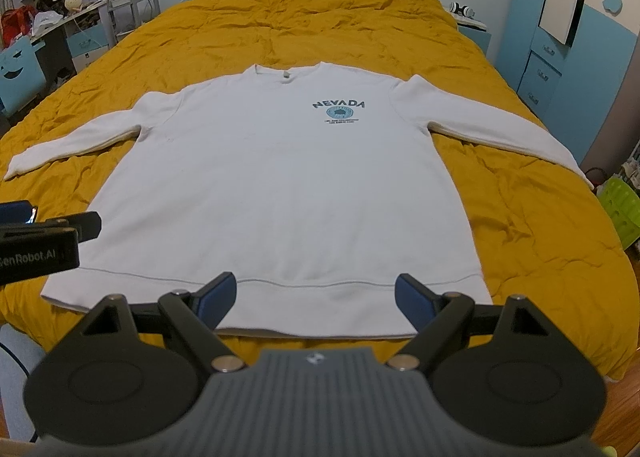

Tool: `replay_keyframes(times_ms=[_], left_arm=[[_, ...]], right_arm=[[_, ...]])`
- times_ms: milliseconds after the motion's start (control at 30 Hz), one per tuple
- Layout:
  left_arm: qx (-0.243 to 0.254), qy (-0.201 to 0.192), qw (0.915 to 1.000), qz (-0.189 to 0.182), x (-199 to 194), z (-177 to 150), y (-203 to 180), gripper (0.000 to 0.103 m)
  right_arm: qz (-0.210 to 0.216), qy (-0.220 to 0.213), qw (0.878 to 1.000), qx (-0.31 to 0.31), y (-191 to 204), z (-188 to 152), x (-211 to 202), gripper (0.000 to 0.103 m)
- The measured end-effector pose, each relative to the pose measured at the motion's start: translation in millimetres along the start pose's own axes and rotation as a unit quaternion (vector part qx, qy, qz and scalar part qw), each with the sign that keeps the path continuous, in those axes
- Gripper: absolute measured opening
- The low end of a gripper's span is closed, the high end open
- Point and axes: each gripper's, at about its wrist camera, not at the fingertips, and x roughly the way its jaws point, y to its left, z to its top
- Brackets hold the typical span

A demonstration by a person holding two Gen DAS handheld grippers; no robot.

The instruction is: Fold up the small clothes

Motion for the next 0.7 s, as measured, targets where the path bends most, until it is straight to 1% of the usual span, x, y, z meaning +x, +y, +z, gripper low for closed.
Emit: replay_keyframes(times_ms=[700], left_arm=[[0.000,0.000,1.0000,0.000,0.3,0.0,1.1,0.103]], right_arm=[[0.000,0.001,1.000,-0.002,-1.3,0.9,3.3,0.082]])
